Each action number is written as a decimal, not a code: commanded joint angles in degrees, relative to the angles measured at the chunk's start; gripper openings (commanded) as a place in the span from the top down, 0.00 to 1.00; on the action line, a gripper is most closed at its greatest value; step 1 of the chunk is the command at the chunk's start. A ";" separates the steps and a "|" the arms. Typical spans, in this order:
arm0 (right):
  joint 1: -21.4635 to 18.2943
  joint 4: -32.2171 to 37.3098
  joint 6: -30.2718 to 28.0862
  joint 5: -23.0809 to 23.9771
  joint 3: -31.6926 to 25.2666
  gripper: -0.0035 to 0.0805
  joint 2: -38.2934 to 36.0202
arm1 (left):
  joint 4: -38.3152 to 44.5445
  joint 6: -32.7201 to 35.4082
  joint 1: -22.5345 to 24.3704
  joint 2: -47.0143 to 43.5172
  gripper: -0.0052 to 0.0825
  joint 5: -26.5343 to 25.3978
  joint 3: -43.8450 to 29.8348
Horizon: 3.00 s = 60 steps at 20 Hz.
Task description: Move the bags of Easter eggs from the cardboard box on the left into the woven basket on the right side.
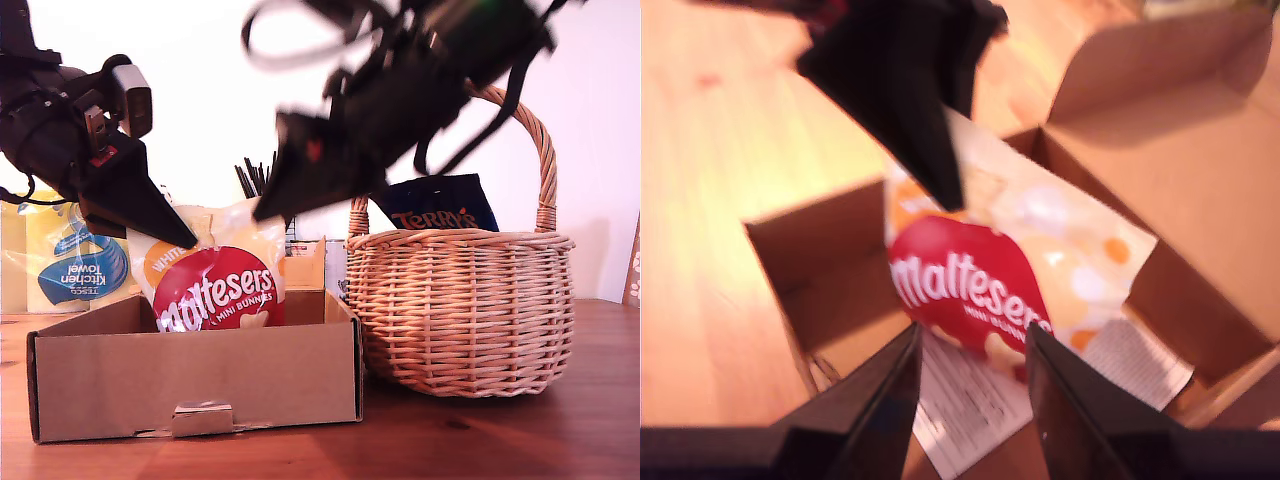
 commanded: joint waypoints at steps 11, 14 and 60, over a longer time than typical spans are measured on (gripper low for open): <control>-3.08 -9.75 -5.29 1.92 11.91 0.55 8.00 | -1.46 4.98 -1.33 0.96 0.97 -7.67 -0.68; -3.15 -10.75 -6.73 1.38 14.03 0.55 10.73 | -1.62 5.75 -1.33 0.96 0.97 -8.50 -0.68; 1.75 -15.89 -10.62 1.42 18.71 0.54 12.44 | -1.05 7.61 -6.27 0.94 0.97 -14.88 -0.68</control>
